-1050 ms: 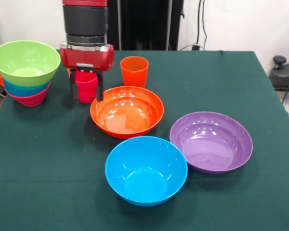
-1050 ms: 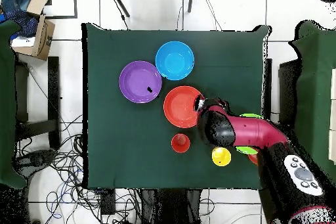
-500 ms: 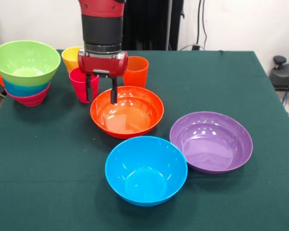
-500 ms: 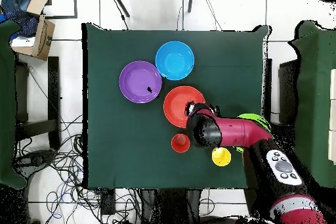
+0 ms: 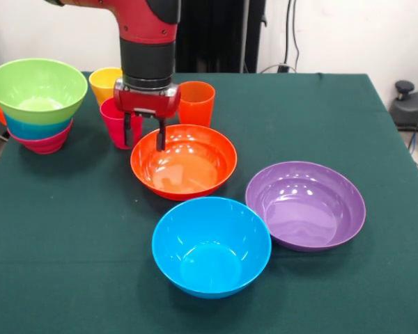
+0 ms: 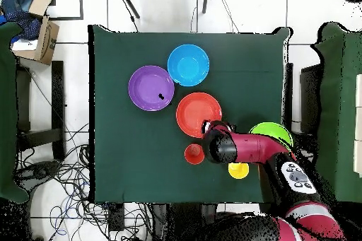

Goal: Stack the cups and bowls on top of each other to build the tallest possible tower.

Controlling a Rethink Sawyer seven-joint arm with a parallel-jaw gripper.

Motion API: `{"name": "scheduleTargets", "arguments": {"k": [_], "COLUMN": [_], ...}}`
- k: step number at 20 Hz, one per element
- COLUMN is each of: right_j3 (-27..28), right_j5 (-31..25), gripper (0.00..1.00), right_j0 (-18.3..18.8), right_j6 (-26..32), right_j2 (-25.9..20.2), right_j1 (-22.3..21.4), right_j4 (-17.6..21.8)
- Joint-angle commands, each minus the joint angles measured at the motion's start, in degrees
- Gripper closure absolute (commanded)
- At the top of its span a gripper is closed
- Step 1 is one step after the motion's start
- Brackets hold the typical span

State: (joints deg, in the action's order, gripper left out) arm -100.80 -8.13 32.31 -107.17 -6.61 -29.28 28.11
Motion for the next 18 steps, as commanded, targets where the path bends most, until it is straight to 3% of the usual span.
{"name": "scheduleTargets", "arguments": {"k": [1, 18], "right_j3": [3.9, 6.3], "right_j5": [2.3, 4.9], "gripper": [0.0, 0.0], "right_j0": [-1.6, -3.3], "right_j6": [-4.4, -4.3], "right_j2": [0.7, 3.3], "right_j1": [3.9, 7.3], "right_j4": [1.7, 1.5]}}
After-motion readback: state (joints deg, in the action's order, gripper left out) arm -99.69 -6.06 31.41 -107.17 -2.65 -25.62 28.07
